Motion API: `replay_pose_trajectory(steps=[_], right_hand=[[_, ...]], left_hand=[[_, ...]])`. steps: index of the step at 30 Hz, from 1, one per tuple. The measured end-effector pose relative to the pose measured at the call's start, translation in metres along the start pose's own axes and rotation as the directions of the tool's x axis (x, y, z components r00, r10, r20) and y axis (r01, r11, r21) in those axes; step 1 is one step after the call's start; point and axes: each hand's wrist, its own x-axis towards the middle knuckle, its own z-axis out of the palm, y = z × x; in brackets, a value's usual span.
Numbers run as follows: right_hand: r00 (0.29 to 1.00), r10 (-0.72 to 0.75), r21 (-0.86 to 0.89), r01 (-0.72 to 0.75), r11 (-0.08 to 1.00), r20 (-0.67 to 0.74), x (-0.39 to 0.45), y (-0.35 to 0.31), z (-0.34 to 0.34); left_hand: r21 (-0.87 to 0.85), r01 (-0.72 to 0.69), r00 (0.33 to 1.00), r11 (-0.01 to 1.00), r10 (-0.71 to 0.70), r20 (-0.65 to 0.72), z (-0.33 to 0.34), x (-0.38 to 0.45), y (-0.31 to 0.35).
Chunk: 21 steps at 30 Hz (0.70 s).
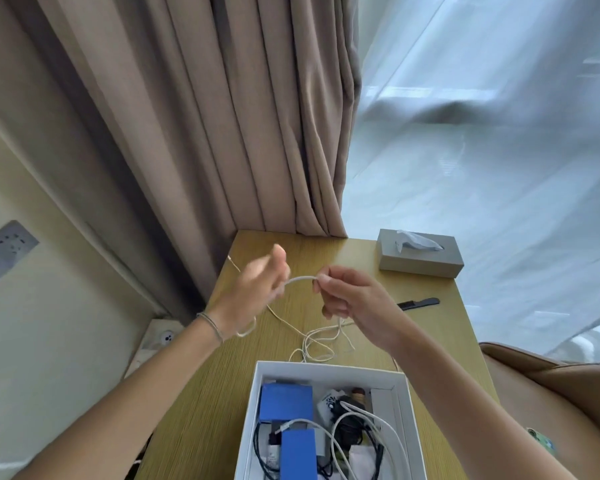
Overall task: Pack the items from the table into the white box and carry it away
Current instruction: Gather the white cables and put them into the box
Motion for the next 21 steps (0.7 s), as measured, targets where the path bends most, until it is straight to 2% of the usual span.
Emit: replay_pose_trajectory(steps=[2, 4, 6, 8, 9, 11, 12, 15, 16, 17, 18, 19, 21], right_hand=[[0.997, -0.043, -0.049, 0.04, 0.998, -0.069, 0.007, -0.008, 0.005], [0.987, -0.08, -0.108, 0.065, 0.992, -0.139, 0.012, -0.012, 0.007], [0.979, -0.1, -0.16, 0.071, 0.984, -0.178, 0.013, -0.012, 0.006], [0.979, -0.072, -0.192, 0.034, 0.981, -0.193, 0.01, -0.006, 0.003], [0.981, -0.037, -0.201, -0.002, 0.98, -0.192, 0.008, 0.0, 0.002], [0.985, 0.053, -0.215, -0.089, 0.973, -0.164, 0.002, 0.015, 0.005], [0.985, 0.103, -0.242, -0.134, 0.961, -0.135, -0.002, 0.024, 0.008], [0.962, 0.271, -0.445, -0.252, 0.859, -0.022, -0.012, 0.048, 0.02], [0.944, 0.33, -0.532, -0.27, 0.802, 0.019, -0.015, 0.053, 0.023], [0.923, 0.38, -0.608, -0.272, 0.746, 0.054, -0.018, 0.057, 0.025], [0.905, 0.419, -0.663, -0.267, 0.7, 0.078, -0.02, 0.057, 0.026], [0.894, 0.439, -0.699, -0.257, 0.667, 0.09, -0.021, 0.055, 0.026], [0.908, 0.413, -0.706, -0.244, 0.665, 0.074, -0.019, 0.044, 0.025]], left_hand=[[0.069, -0.055, 0.969, 0.996, 0.037, 0.246, 0.015, -0.005, -0.002], [0.1, -0.056, 0.945, 0.993, 0.02, 0.328, 0.021, -0.006, -0.005], [-0.037, 0.052, 0.966, 0.998, -0.041, 0.257, 0.019, -0.005, -0.008], [-0.145, 0.098, 0.994, 0.984, -0.091, 0.055, 0.014, -0.001, -0.012], [-0.178, 0.102, 0.99, 0.979, -0.117, -0.079, 0.01, 0.002, -0.013], [-0.301, 0.11, 0.934, 0.947, -0.202, -0.296, 0.002, 0.009, -0.015], [-0.41, 0.124, 0.904, 0.904, -0.273, -0.33, -0.002, 0.012, -0.015], [-0.737, 0.141, 0.866, 0.661, -0.444, -0.232, -0.014, 0.015, -0.01], [-0.788, 0.133, 0.855, 0.602, -0.471, -0.216, -0.016, 0.016, -0.01], [-0.791, 0.136, 0.845, 0.596, -0.486, -0.221, -0.017, 0.015, -0.011], [-0.733, 0.153, 0.844, 0.662, -0.474, -0.252, -0.016, 0.013, -0.013], [-0.615, 0.169, 0.854, 0.77, -0.426, -0.298, -0.014, 0.011, -0.017], [-0.309, 0.142, 0.913, 0.94, -0.245, -0.325, -0.005, 0.005, -0.026]])
